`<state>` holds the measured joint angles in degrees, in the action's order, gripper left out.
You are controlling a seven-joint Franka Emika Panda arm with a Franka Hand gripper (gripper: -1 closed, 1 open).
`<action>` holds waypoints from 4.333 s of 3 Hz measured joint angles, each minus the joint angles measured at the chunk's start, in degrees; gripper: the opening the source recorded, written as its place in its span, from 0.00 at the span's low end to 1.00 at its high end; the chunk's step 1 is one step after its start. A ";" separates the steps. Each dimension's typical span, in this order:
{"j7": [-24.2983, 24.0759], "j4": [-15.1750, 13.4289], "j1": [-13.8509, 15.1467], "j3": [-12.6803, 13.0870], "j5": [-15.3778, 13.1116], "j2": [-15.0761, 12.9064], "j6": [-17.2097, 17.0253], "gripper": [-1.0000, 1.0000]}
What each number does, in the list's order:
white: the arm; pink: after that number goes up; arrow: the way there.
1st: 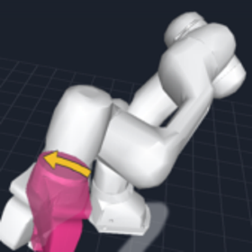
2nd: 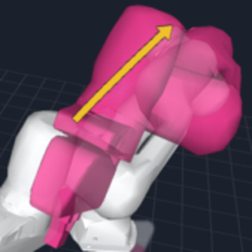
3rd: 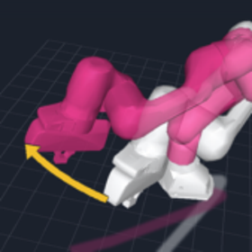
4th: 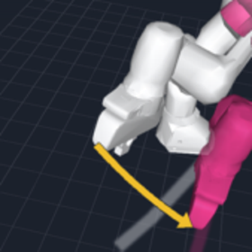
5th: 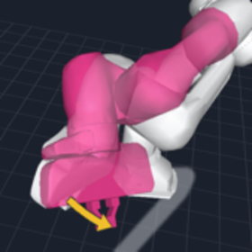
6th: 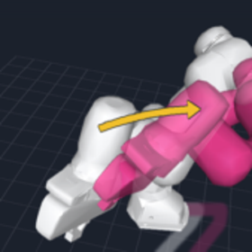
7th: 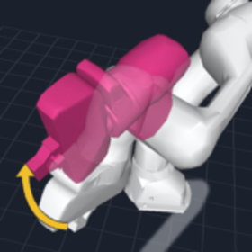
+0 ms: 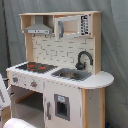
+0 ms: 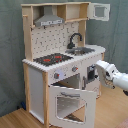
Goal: Play with the kitchen
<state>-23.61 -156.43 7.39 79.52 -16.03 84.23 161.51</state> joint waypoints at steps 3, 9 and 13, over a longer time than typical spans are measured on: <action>8.96 5.20 -2.11 -4.85 -1.89 1.10 -9.39 1.00; -1.20 33.30 13.76 0.04 -3.89 1.15 -10.18 1.00; -22.97 40.73 20.95 6.39 -4.34 1.38 -9.22 1.00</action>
<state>-46.58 -115.70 28.33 85.91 -20.37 85.61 152.29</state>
